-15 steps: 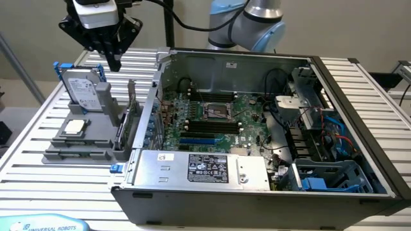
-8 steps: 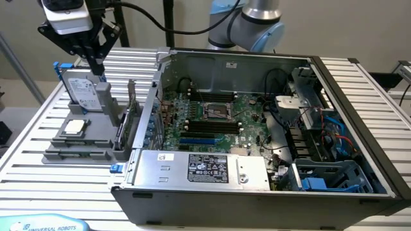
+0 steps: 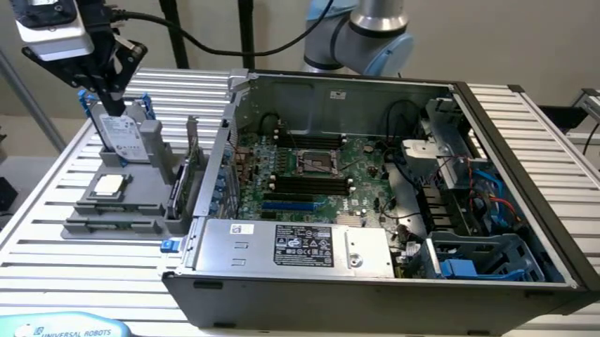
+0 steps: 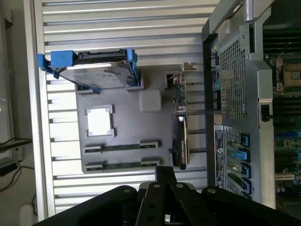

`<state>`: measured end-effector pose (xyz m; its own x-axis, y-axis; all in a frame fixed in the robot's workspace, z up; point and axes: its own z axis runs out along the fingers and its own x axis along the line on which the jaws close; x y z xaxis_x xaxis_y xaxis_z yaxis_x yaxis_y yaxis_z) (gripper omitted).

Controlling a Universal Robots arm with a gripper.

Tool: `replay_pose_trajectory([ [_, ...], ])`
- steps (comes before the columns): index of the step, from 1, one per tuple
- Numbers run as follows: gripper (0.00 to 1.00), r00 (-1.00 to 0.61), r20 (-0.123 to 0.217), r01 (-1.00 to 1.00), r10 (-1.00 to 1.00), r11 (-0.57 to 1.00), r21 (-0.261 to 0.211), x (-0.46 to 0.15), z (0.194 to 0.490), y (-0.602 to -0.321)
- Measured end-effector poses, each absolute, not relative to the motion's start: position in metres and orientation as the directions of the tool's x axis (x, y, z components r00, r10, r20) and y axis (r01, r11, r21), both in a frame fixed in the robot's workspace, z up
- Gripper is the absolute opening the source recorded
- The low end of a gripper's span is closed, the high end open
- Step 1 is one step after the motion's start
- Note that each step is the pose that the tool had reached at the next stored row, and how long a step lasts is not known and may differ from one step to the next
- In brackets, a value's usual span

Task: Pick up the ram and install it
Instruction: 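Reach for the ram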

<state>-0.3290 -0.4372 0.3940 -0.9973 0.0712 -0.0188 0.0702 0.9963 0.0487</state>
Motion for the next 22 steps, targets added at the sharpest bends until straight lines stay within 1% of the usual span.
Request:
replay_pose_trajectory([
  [12,0.11,-0.997,-0.018,0.070,0.071,0.996,0.049,-0.383,0.377,-0.444],
  [17,0.11,-0.997,-0.017,0.070,0.071,0.996,0.049,-0.389,0.375,-0.455],
  [22,0.11,-0.997,-0.017,0.070,0.071,0.996,0.049,-0.389,0.375,-0.458],
])
